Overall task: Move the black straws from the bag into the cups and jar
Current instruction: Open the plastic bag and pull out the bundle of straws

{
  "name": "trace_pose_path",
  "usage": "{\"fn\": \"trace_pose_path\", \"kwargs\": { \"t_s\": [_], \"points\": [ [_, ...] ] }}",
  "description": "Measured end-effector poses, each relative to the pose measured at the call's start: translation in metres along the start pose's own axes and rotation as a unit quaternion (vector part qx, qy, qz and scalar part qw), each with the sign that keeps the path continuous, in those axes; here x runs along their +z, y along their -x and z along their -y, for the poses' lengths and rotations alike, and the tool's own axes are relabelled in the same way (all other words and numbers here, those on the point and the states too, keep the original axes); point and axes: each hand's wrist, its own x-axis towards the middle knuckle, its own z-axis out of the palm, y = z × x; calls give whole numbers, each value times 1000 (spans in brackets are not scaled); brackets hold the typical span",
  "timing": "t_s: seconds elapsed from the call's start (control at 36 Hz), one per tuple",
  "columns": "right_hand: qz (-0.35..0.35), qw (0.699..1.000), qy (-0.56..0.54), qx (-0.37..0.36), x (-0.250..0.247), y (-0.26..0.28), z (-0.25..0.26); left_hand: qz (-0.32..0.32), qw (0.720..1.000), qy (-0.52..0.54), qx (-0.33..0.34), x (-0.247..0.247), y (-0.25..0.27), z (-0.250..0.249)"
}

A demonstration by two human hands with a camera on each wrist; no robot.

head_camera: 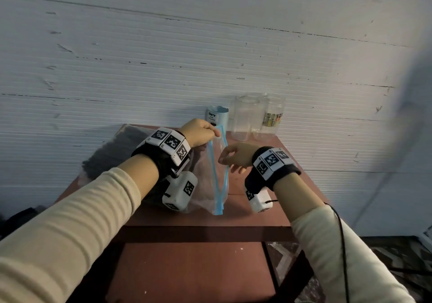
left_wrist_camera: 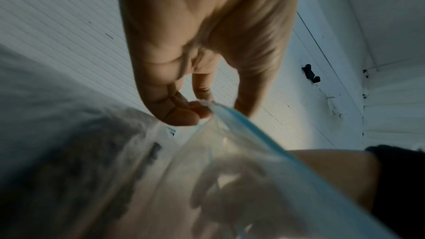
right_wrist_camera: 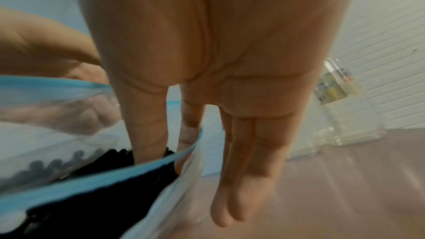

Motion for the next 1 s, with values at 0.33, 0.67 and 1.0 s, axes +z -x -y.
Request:
{"fn": "trace_pose_path", "kwargs": {
  "t_s": [0.33, 0.67, 1.0],
  "points": [
    [0, 999, 5, -51, 5, -21, 27, -24, 982, -188, 12, -34, 20, -3],
    [-17, 995, -27, -95, 22, -23, 52, -18, 985, -168, -15, -73, 35, 1],
    [-190, 935, -112, -277, -18, -7, 87, -87, 975, 60, 196, -105, 41, -9]
  ]
}}
